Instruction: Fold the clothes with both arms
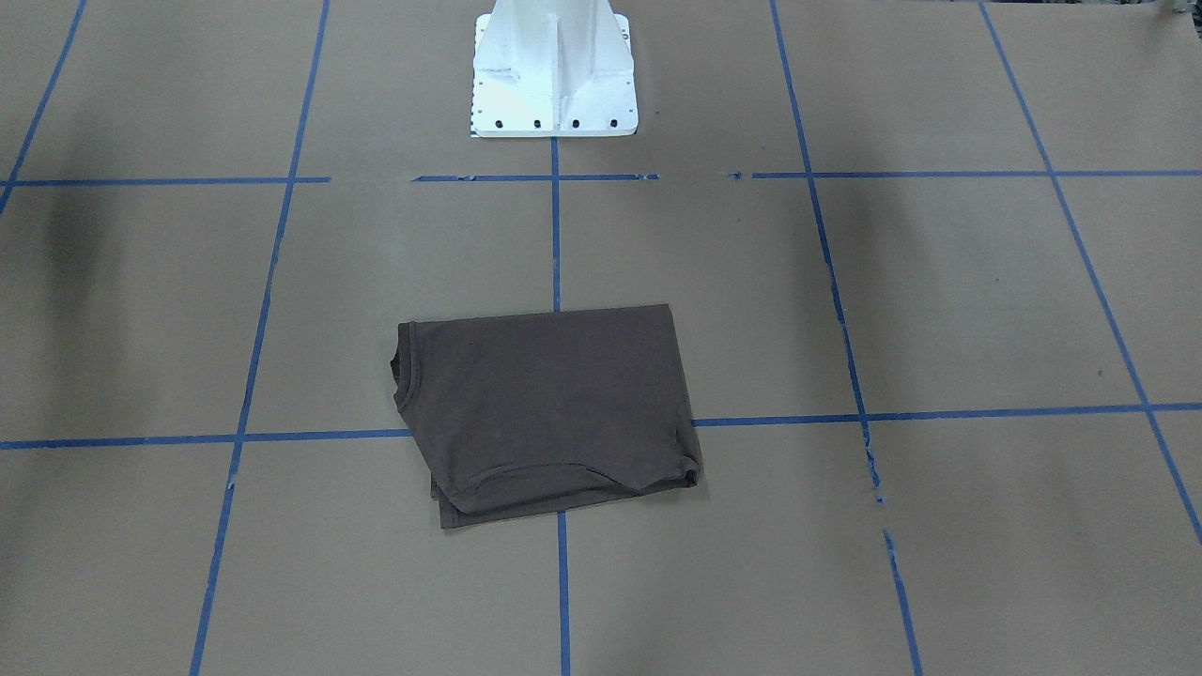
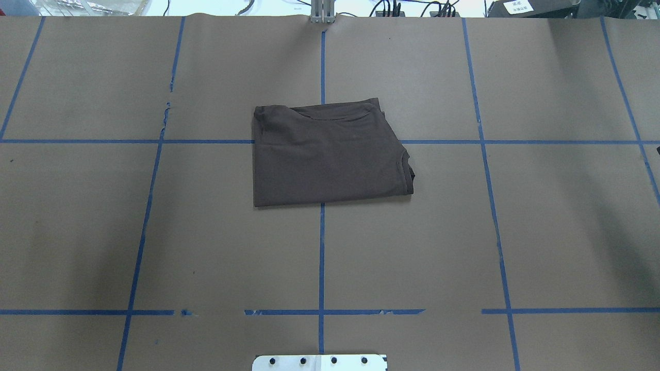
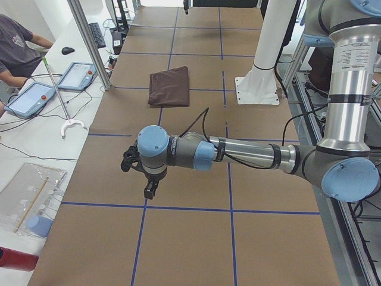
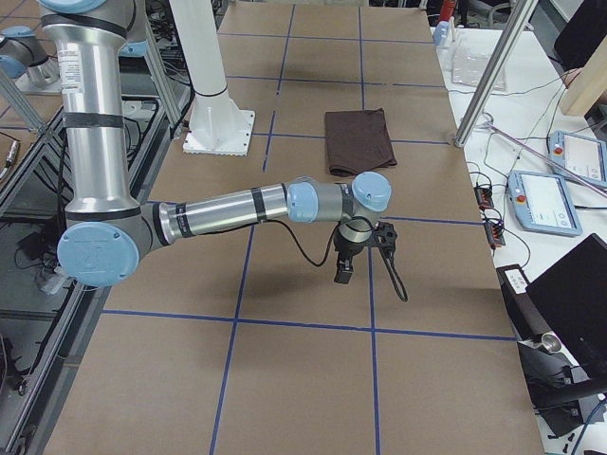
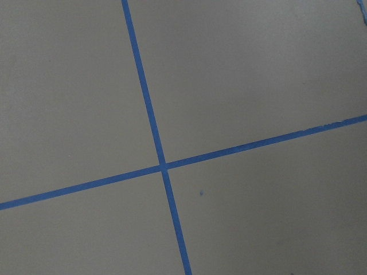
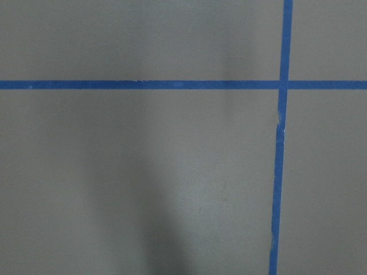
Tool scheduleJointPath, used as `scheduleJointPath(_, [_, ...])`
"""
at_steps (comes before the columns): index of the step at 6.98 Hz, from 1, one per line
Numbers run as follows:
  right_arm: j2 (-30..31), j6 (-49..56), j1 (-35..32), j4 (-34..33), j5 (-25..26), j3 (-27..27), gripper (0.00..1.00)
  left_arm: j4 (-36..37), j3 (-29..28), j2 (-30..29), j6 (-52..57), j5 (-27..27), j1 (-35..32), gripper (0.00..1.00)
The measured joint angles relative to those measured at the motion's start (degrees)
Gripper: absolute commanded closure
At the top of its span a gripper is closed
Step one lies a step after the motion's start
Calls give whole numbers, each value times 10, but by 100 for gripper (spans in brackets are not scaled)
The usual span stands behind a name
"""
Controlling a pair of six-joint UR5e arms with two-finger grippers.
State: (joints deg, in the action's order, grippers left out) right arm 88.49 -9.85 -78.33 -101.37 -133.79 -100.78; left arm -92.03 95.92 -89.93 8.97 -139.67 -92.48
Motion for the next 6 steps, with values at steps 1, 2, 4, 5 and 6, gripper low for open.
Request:
scheduleJointPath(1, [5,1,0,0,-2,1,0,-6,-2,5,2,1,0,0])
scheduleJointPath(2, [8,4,0,1,-2,1,0,-17,1,7,2,1,0,0])
scheduleJointPath(4, [13,16,-1,1,-3,6,0,-27,1,9,-1,1,0,0])
scheduleJointPath(5, [18,28,-1,2,-11,8,0,-28,1,10,-2,2,0,0])
scheduleJointPath(6, [24,43,-1,8,-24,8,0,-29,1,11,-1,9,-1,0])
